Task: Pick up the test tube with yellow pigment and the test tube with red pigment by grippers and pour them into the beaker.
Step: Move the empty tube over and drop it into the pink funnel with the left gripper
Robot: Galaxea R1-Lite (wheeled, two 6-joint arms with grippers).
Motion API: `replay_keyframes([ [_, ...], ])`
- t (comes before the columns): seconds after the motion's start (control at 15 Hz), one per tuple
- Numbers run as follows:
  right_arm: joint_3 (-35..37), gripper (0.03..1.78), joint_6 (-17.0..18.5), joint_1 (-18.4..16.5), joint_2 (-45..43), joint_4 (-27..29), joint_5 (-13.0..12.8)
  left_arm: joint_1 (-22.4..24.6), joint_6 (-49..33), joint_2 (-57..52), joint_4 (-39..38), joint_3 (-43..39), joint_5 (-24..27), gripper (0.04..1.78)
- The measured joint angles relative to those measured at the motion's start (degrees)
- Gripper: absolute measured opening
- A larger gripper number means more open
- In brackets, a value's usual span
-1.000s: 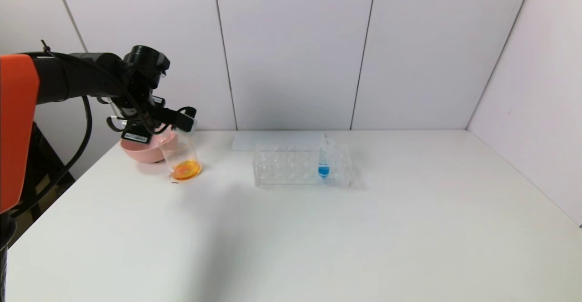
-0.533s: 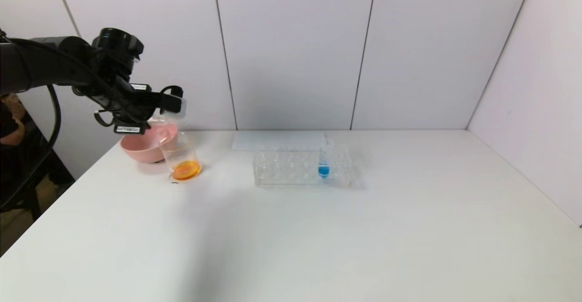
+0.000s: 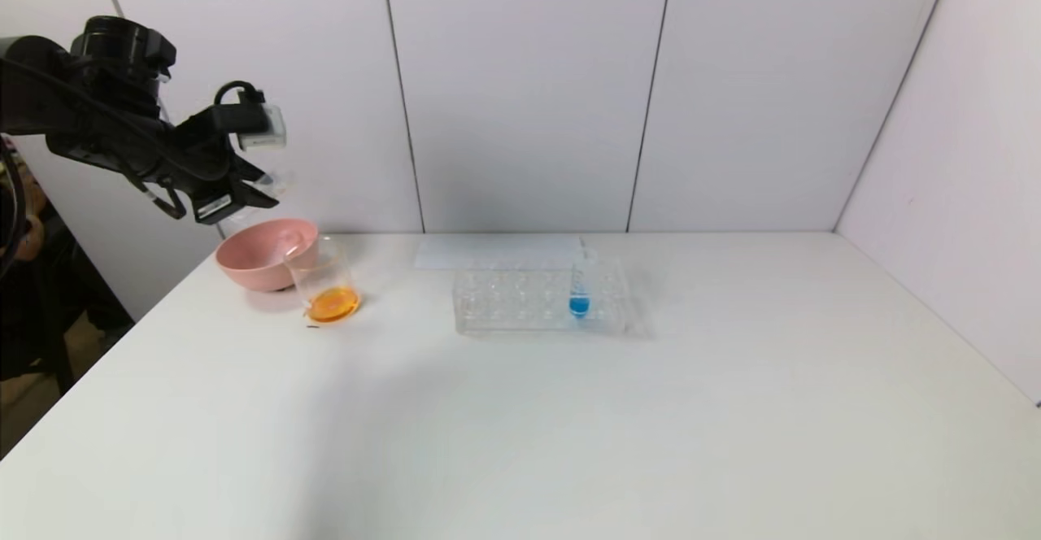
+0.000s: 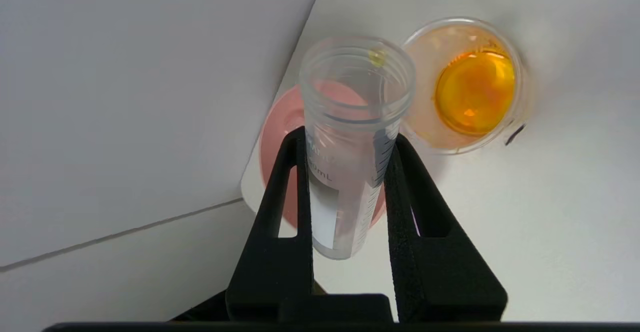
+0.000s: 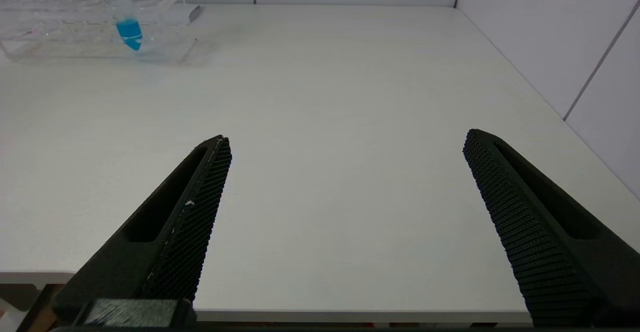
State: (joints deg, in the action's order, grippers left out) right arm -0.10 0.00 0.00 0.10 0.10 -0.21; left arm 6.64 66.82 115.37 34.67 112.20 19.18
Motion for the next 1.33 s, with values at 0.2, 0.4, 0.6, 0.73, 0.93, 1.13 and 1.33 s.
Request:
replay_keyframes([
  [0.2,0.0,1.7,0.0,0.0,0.0,0.0,-0.01,0.6,-7.8,-0.66,-6.34,-2.58,1.52,0.44],
  [0.4,0.0,1.7,0.0,0.0,0.0,0.0,-0.01,0.63,-18.47,-0.96,-15.57,-6.52,3.23,0.44],
  [0.6,0.0,1.7,0.0,0.0,0.0,0.0,0.0,0.63,-27.87,-0.82,-23.37,-9.28,3.97,0.44],
  [0.73,0.0,1.7,0.0,0.0,0.0,-0.02,0.0,0.63,-33.59,-0.54,-25.66,-9.47,3.94,0.44],
  [0.93,0.0,1.7,0.0,0.0,0.0,0.0,-0.01,0.88,-42.51,0.61,-31.89,-10.14,3.54,0.44],
  [1.13,0.0,1.7,0.0,0.0,0.0,0.0,-0.01,1.34,-50.92,2.96,-41.06,-11.57,2.56,0.44],
  [1.33,0.0,1.7,0.0,0.0,0.0,0.0,0.0,1.48,-58.8,4.34,-49.23,-16.84,-0.05,0.44],
])
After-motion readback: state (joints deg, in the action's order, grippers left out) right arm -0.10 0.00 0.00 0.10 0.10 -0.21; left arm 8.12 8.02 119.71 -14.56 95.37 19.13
